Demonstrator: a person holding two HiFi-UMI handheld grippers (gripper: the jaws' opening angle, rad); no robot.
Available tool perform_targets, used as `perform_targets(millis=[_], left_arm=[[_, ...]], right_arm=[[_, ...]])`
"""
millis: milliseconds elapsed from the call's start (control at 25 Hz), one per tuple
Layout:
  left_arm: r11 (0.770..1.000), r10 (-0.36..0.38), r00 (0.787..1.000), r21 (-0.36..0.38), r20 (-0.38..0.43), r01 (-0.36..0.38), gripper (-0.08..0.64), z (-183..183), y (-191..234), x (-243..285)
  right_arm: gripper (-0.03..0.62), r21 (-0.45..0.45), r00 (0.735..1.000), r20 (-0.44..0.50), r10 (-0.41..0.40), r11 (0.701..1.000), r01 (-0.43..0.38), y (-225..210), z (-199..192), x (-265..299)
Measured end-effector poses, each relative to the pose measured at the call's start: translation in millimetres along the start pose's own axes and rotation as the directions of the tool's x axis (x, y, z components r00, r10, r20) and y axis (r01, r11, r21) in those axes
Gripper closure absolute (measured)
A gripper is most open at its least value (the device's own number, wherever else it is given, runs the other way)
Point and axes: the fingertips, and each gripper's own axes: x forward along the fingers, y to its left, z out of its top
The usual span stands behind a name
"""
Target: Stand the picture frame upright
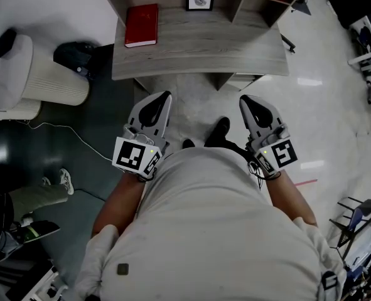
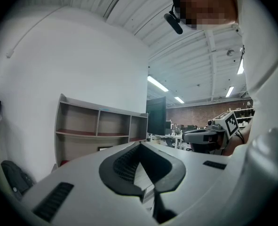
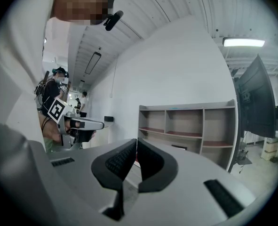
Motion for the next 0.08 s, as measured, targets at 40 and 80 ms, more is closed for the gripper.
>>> perform_targets(millis=[40,80], left_arm=[[1.0,-0.002,1.0,0.0,-0.001,0.002,0.543,-0.2,1.1,0.4],[1.0,-0.003,1.0,0.0,-0.001,0.003,0.543,-0.4,2.2,0.8]], right_arm=[[0.571,0.001,1.0,0.0,-0.002,1.0,0.002,-0.3,-0.3,1.0],[0.571,0.003,1.0,0.0,-0.004,1.0,0.004,-0.6,-0.6,2.1]])
